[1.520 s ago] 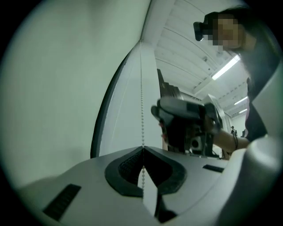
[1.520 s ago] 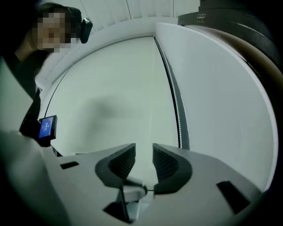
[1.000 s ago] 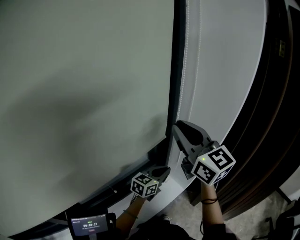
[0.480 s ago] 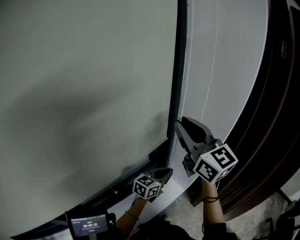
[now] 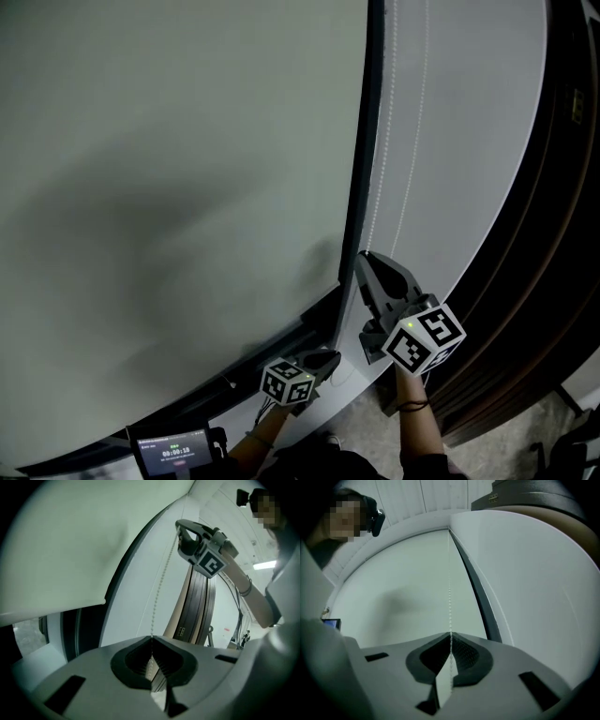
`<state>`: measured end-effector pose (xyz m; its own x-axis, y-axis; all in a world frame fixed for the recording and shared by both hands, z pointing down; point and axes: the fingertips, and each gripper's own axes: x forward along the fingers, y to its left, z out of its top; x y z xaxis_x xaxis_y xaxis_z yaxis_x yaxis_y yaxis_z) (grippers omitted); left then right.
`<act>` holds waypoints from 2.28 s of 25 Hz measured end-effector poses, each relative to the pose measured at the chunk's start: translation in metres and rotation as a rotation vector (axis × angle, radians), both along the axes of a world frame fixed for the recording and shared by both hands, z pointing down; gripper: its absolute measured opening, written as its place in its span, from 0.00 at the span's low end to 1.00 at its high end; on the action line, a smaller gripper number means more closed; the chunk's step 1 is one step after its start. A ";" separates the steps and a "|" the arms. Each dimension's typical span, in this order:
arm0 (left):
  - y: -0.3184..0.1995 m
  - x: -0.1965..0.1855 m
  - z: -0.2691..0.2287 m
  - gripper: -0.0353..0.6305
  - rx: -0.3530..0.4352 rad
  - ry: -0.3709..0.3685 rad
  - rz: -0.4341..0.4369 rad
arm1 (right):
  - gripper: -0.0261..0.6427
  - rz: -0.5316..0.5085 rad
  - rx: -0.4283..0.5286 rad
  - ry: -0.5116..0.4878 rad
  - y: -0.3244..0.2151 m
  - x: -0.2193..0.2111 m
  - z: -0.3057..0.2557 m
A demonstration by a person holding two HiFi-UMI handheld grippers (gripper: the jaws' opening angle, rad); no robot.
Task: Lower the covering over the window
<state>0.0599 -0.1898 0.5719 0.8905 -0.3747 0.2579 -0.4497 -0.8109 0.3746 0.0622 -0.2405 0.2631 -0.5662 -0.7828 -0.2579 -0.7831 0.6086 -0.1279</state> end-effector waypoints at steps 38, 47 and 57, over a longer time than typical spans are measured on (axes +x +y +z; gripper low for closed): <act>-0.037 -0.003 -0.110 0.06 0.284 0.131 0.006 | 0.06 -0.064 -0.776 0.418 0.083 -0.044 0.407; 0.015 -0.053 0.112 0.06 -0.126 -0.276 0.008 | 0.10 -0.058 -0.678 0.210 0.084 -0.041 0.351; 0.035 -0.045 0.137 0.06 -0.202 -0.216 0.036 | 0.19 -0.118 -0.159 0.197 0.027 -0.060 0.112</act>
